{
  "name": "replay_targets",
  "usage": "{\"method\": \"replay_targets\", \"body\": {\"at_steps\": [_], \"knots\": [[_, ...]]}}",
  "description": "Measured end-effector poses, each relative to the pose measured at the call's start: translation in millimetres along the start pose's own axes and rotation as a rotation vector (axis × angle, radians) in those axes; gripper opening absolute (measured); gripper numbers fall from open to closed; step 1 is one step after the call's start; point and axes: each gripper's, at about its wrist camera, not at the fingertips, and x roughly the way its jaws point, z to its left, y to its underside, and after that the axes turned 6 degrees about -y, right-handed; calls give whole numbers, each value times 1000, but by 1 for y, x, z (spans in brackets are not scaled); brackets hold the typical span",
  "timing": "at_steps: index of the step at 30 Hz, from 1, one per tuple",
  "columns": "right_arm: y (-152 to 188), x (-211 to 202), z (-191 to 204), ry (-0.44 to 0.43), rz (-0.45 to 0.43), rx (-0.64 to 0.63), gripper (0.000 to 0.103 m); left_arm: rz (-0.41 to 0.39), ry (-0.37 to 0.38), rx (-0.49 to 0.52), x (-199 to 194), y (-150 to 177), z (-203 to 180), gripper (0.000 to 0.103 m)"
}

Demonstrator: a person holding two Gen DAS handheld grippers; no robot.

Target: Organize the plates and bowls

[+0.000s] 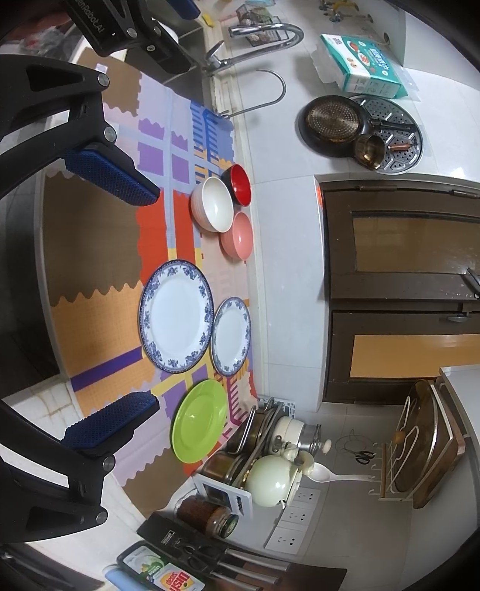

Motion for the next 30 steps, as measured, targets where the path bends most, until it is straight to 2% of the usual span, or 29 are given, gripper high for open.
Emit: {"method": "replay_targets", "body": {"at_steps": [7, 15, 22, 30], "knots": [[0, 2, 0, 6, 1, 5, 102, 9, 12, 3, 11, 0, 9, 103], [12, 16, 9, 34, 32, 32, 102, 47, 69, 34, 37, 9, 5, 103], [12, 43, -9, 83, 71, 54, 102, 52, 106, 67, 73, 1, -28, 103], [-12, 103, -54, 92, 61, 69, 102, 76, 121, 81, 136, -19, -88, 102]]}}
